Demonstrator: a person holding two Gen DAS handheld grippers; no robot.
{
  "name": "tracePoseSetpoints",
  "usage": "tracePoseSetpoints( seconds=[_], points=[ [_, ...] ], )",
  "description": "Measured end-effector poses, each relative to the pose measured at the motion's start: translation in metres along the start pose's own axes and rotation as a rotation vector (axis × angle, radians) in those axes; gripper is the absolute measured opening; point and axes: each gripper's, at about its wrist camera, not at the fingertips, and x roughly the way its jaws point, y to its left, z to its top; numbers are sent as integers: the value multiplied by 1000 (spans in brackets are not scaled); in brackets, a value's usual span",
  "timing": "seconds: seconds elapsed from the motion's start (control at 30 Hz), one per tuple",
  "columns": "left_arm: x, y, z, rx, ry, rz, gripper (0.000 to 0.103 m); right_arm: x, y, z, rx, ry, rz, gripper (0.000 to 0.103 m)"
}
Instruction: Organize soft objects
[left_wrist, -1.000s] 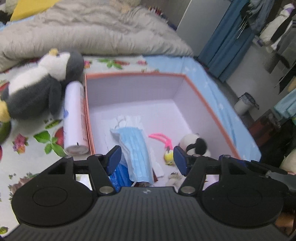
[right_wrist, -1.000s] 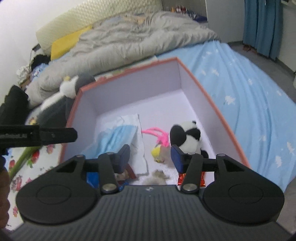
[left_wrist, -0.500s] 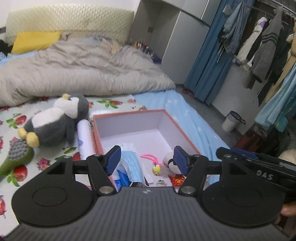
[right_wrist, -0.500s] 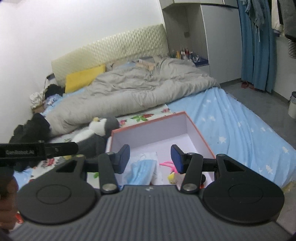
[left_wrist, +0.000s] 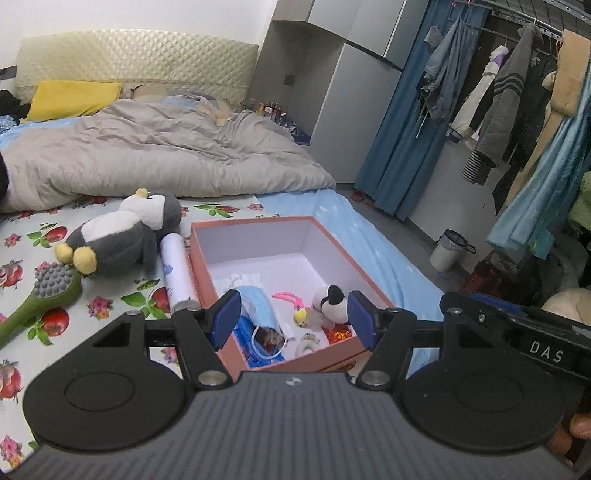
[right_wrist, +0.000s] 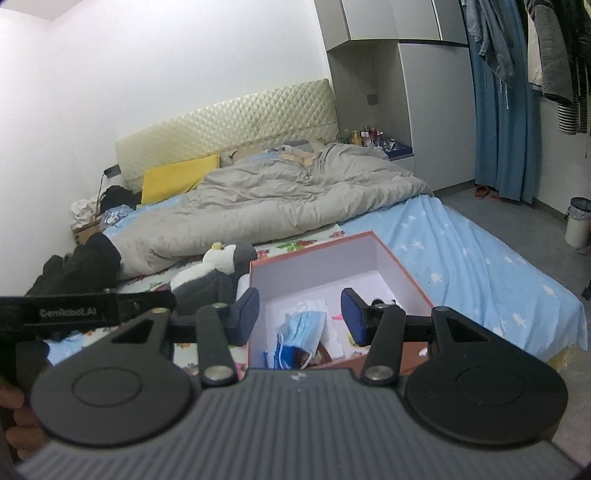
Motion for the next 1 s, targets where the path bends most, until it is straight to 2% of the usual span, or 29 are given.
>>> tracePoseSetpoints(
  seconds=[0.27, 0.5, 0.7, 0.73, 0.83, 0.9, 0.97, 1.0],
  points=[
    [-10, 14, -28, -15, 2, 6, 69, -4, 7, -28, -1, 30, -11, 52],
    [8, 21, -43, -4, 17, -2, 70, 6, 5, -57, -4, 60, -29, 52],
    [10, 28, -55, -1, 7, 13, 70, 9, 6, -70, -5, 50, -23, 52],
    [8, 28, -56, -2, 0, 21, 70, 9, 6, -71, -4, 45, -17, 53],
    [0, 28, -60, -23, -24, 45, 70, 8, 4, -74, -3, 40, -10, 72],
    [-4, 29, -61, -26, -24, 38, 70, 5, 2, -75, -4, 30, -10, 76],
    [-4, 29, -62, -14, -17, 43, 81, 1, 1, -77, -16, 18, -4, 79],
    [-4, 29, -62, -9, -21, 48, 87, 1, 0, -77, -27, 19, -2, 89]
  ],
)
